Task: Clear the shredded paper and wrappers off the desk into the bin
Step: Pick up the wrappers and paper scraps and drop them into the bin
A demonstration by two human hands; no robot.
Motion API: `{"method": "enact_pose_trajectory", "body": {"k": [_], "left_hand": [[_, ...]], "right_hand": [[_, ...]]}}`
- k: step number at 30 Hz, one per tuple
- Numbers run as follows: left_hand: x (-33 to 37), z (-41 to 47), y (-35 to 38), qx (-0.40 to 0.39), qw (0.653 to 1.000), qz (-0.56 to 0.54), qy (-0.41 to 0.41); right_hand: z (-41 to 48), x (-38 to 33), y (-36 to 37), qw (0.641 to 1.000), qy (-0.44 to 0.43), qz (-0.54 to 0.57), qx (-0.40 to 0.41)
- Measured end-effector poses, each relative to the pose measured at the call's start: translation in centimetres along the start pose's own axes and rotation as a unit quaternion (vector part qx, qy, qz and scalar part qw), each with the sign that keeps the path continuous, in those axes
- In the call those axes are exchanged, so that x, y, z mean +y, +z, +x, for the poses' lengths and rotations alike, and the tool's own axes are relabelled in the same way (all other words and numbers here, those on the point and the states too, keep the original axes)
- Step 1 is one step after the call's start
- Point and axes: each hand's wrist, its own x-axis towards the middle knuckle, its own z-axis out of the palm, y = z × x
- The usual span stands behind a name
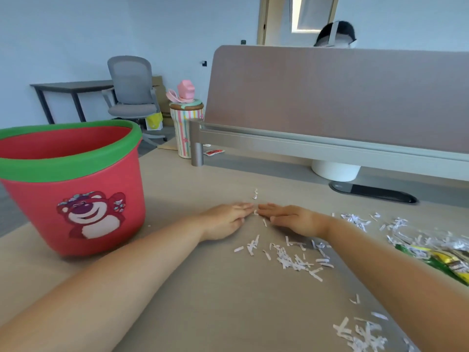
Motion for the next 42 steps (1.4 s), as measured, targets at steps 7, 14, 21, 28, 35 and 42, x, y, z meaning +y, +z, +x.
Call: {"method": "enact_pose_trajectory", "body": {"k": [7, 14, 21, 28, 35, 42], "left_hand": [[2.9, -7.9, 0.1, 0.065, 0.998, -0.014, -0.020], [-0.6, -10.0, -0.3, 0.055, 0.922, 0.046, -0.380], [0.4, -8.7, 0.5, 0.072, 0.974, 0.001, -0.216], [-1.0, -8.0, 0.5, 0.115, 0.936, 0.040, -0.330], [0.5, -8.5, 0.8, 0.035, 0.975, 0.042, -0.215], [4.3, -8.9, 1.0, 0.034, 0.975, -0.177, -0.133]], "right_hand": [[-4.2, -2.5, -0.5, 0.995, 0.044, 0.069, 0.053], [0.4, -3.9, 2.1, 0.989, 0.067, -0.019, 0.128], [3.4, -2.9, 2.1, 0.971, 0.058, -0.001, 0.232], [6.2, -2.1, 1.0, 0.976, 0.097, -0.147, 0.127], [4.6, -4.2, 2.1, 0.999, 0.017, -0.035, 0.016], [-5.8, -4.9, 2.7, 0.995, 0.007, -0.008, -0.104]]}}
